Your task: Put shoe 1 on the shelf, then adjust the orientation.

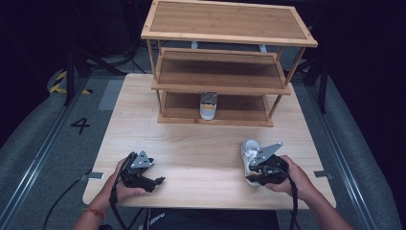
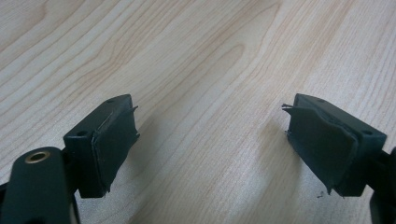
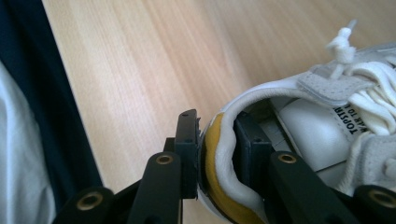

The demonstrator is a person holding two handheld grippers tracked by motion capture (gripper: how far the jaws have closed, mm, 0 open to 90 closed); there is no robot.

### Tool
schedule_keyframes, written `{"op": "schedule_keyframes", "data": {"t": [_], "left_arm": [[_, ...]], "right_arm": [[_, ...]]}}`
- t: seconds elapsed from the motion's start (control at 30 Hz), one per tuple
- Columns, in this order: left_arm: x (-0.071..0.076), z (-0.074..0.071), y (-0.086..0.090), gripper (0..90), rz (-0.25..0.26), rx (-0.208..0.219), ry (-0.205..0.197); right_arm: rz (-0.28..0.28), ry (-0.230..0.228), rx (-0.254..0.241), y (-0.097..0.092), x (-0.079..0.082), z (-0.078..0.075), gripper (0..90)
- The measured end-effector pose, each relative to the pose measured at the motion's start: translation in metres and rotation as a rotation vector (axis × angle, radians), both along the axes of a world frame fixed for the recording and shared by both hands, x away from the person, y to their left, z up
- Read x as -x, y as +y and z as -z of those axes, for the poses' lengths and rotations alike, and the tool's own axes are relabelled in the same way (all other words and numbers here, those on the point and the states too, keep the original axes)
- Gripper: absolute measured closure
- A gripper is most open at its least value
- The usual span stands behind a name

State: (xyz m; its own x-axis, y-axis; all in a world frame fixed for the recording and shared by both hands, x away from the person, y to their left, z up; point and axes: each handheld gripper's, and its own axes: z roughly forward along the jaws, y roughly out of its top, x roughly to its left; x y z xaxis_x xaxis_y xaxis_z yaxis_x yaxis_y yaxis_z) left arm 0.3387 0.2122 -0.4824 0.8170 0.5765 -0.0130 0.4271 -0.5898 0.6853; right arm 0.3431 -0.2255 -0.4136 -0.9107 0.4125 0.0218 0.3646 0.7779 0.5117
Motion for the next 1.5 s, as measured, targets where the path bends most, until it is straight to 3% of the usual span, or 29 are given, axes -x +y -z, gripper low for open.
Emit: {"op": "schedule_keyframes", "data": {"t": [0.4,0.53,0.73,0.77,1.0,1.17,1.37,1.5], "left_arm": [[0.0,0.0,0.0,16.0,0.001,0.0,0.0],[0.0,0.0,0.0,16.0,0.002,0.0,0.0],[0.001,0.0,0.0,16.2,-0.005,0.0,0.001],[0.0,0.0,0.0,16.1,0.002,0.001,0.002],[0.001,0.0,0.0,16.3,0.004,0.001,0.0],[0.001,0.0,0.0,16.4,0.002,0.0,0.0],[0.0,0.0,0.0,16.4,0.006,0.001,0.001],[0.0,0.0,0.001,16.3,0.008,0.0,0.002]], "right_arm": [[-0.055,-0.095,0.023,0.018,-0.03,-0.023,73.6],[-0.071,-0.131,0.031,0.026,-0.051,-0.03,73.6],[-0.073,-0.161,0.052,0.034,-0.07,-0.031,73.5],[-0.072,-0.171,0.055,0.039,-0.082,-0.032,73.1],[-0.055,-0.179,0.053,0.054,-0.112,-0.032,72.8],[-0.042,-0.189,0.063,0.06,-0.125,-0.03,72.8],[-0.032,-0.166,0.026,0.067,-0.152,-0.02,72.8],[-0.015,-0.169,0.039,0.071,-0.167,-0.013,72.8]]}}
